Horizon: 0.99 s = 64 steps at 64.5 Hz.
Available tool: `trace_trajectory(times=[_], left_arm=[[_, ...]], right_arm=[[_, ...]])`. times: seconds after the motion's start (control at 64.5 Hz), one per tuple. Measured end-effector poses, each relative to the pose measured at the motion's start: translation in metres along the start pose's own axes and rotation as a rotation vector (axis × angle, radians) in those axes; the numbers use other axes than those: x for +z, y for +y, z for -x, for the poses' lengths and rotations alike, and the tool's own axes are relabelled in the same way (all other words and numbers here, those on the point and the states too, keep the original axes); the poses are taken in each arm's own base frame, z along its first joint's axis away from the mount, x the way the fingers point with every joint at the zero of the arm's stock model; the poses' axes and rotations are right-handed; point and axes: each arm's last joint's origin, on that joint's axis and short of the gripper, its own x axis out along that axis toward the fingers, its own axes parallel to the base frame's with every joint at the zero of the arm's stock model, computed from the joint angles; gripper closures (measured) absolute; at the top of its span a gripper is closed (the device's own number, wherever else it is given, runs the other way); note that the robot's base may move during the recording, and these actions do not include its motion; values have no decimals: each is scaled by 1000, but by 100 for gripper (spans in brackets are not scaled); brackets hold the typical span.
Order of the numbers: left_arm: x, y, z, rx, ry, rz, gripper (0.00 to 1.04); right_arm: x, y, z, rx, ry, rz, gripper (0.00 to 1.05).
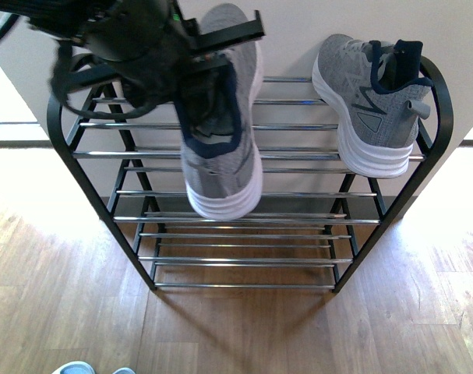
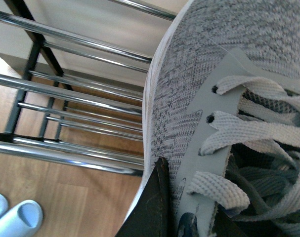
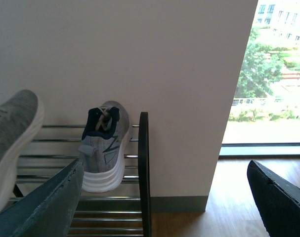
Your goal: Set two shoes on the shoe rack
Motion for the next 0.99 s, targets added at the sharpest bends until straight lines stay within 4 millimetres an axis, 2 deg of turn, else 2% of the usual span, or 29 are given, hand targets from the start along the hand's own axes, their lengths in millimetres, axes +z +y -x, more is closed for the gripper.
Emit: trace_trajectory(times=[0.186,0.31,0.496,0.822,0.993], left_arm=[[3,-23,-31,-15,32,71,103],[7,-41,-43,-54,50,87,103],[6,-65,-51,-95,68,128,103],[0,-78,-67,-78,89,275,103],[-3,-87,-68,-82,92,305,103]], right_arm=[[0,0,0,0,0,0,9],[0,0,0,0,0,0,9],[0,0,0,0,0,0,9],[0,0,0,0,0,0,9],[0,0,0,0,0,0,9]])
